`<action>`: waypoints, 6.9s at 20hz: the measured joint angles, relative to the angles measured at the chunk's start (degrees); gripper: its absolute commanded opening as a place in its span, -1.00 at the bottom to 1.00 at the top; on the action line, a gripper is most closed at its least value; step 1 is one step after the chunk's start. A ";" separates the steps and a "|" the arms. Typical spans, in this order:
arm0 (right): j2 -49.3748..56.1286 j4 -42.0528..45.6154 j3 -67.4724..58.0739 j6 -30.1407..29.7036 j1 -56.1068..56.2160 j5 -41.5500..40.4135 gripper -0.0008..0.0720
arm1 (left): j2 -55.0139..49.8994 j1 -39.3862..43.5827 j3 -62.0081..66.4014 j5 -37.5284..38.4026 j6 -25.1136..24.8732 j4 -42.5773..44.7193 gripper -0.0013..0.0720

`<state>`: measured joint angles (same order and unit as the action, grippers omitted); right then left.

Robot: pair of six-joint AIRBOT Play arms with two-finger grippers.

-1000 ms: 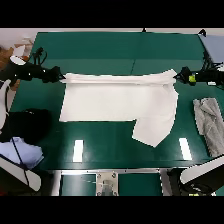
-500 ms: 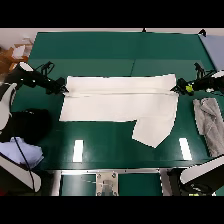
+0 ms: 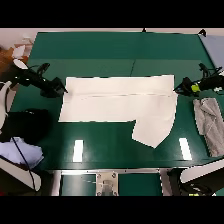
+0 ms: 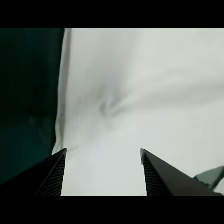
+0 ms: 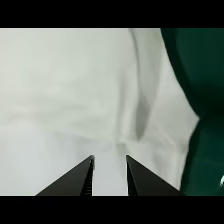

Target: Fold the shirts.

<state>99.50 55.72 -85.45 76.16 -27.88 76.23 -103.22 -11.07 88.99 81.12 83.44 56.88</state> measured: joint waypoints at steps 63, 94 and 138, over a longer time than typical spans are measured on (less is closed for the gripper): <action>-8.17 -9.97 12.17 15.34 8.68 -17.00 -0.92 | 4.76 7.56 -6.47 -23.61 2.23 -3.63 -0.71; 18.32 -13.29 -11.02 -14.29 1.90 6.56 -0.94 | -3.43 10.99 18.95 -5.81 -0.39 -12.39 -0.89; 20.52 -20.35 -29.33 9.88 60.94 -28.70 -0.06 | 11.54 9.18 23.78 6.91 -4.66 21.75 -0.89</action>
<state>120.03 35.38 -114.78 86.04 33.06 47.53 -91.68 -1.89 112.77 88.03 78.78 78.63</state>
